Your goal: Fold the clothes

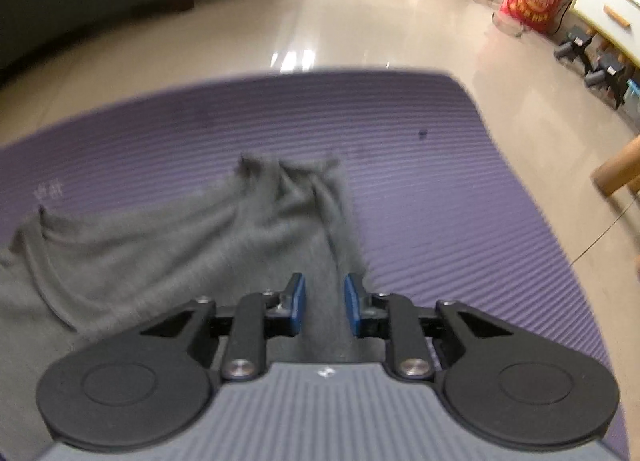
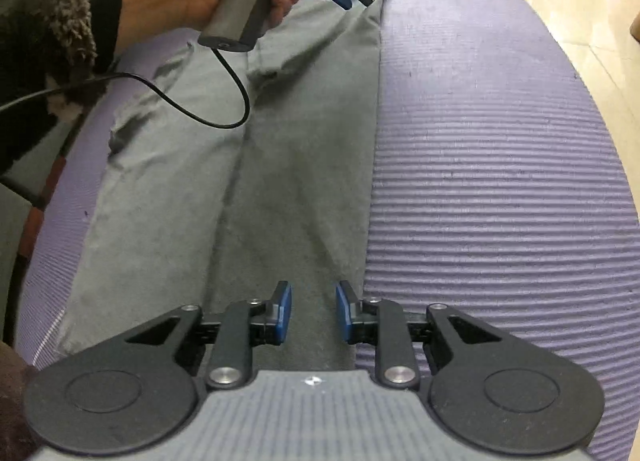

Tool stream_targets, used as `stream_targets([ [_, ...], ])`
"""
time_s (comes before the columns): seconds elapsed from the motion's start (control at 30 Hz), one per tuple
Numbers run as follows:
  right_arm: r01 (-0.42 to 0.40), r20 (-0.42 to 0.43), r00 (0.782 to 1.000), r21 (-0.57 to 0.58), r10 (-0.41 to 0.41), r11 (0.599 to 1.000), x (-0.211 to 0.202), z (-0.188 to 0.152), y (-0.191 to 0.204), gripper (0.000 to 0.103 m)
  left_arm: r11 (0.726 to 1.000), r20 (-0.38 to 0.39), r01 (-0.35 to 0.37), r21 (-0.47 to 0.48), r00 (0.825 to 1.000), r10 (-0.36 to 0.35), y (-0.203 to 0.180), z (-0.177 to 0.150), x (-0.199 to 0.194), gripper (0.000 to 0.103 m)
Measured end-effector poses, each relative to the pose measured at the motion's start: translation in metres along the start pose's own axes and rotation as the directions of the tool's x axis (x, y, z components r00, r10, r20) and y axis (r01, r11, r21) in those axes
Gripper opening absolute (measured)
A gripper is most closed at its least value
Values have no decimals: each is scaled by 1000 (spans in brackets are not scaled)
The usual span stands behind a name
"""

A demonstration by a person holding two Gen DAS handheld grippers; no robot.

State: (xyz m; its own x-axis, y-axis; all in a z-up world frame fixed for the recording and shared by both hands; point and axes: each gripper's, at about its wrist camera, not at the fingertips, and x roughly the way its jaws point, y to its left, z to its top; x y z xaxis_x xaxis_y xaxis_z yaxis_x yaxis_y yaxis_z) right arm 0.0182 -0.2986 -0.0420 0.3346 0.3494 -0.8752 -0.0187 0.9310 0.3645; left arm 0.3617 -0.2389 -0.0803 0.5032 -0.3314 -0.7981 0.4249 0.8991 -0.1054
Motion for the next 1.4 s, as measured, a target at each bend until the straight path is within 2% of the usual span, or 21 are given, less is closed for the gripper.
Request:
stream_targets([
  [0.1, 0, -11, 1000, -1, 0, 1000, 0, 0, -1, 25, 1000, 3, -1, 3, 1000, 1, 1, -3, -3, 25],
  [0.17, -6, -3, 1000, -5, 6, 1000, -1, 1, 0, 25, 1000, -4, 1, -1, 1000, -1, 4, -5, -9, 32],
  [0.23, -7, -1, 1000, -10, 7, 1000, -2, 0, 0, 25, 1000, -1, 1, -11, 1000, -1, 12, -10, -24, 44],
  [0.3, -4, 6, 1000, -23, 4, 1000, -3, 0, 3, 25, 999, -2, 10, -39, 1000, -10, 27, -22, -46, 43],
  [0.47, 5, 22, 1000, -24, -5, 1000, -4, 0, 6, 25, 993, -11, 46, -109, 999, -47, 67, -68, -85, 33],
  [0.6, 9, 39, 999, -17, -8, 1000, -6, 0, 7, 25, 995, -71, -8, -100, 997, 1, 77, -99, -88, 31],
  [0.73, 19, 32, 999, -22, -18, 1000, -5, -2, 8, 25, 995, -53, -61, -75, 997, 57, 78, -113, -94, 28],
  [0.87, 26, 28, 999, -27, -26, 999, -1, 0, 10, 25, 990, -29, -38, -139, 999, 34, 87, -114, -116, 29],
  [0.93, 27, 36, 999, -23, -27, 999, -1, 1, 10, 25, 988, -18, -40, -151, 999, 38, 91, -116, -132, 46],
  [1.07, 33, 72, 997, -20, -32, 999, -5, 3, 12, 25, 985, -38, -45, -167, 998, 39, 108, -133, -170, 56],
  [1.13, 39, 91, 995, -25, -37, 999, -8, 2, 13, 26, 983, -55, -74, -167, 996, 66, 117, -145, -185, 71],
  [1.17, 49, 98, 994, -25, -47, 998, -9, 2, 14, 28, 981, -58, -93, -170, 995, 84, 123, -152, -195, 76],
  [1.23, 72, 115, 991, -25, -68, 997, -10, 1, 16, 39, 976, -57, -133, -172, 990, 125, 139, -169, -217, 95],
  [1.27, 89, 130, 988, -26, -85, 996, -11, 1, 17, 45, 976, -60, -144, -165, 989, 136, 146, -174, -223, 96],
  [1.33, 116, 158, 982, -42, -108, 992, -13, -1, 20, 47, 969, -82, -189, -157, 981, 178, 161, -186, -235, 97],
  [1.37, 119, 163, 981, -51, -109, 992, -14, -2, 22, 48, 958, -104, -235, -167, 970, 220, 173, -194, -243, 98],
  [1.4, 119, 163, 981, -54, -109, 991, -13, -3, 23, 49, 949, -112, -250, -190, 966, 233, 182, -200, -249, 98],
])
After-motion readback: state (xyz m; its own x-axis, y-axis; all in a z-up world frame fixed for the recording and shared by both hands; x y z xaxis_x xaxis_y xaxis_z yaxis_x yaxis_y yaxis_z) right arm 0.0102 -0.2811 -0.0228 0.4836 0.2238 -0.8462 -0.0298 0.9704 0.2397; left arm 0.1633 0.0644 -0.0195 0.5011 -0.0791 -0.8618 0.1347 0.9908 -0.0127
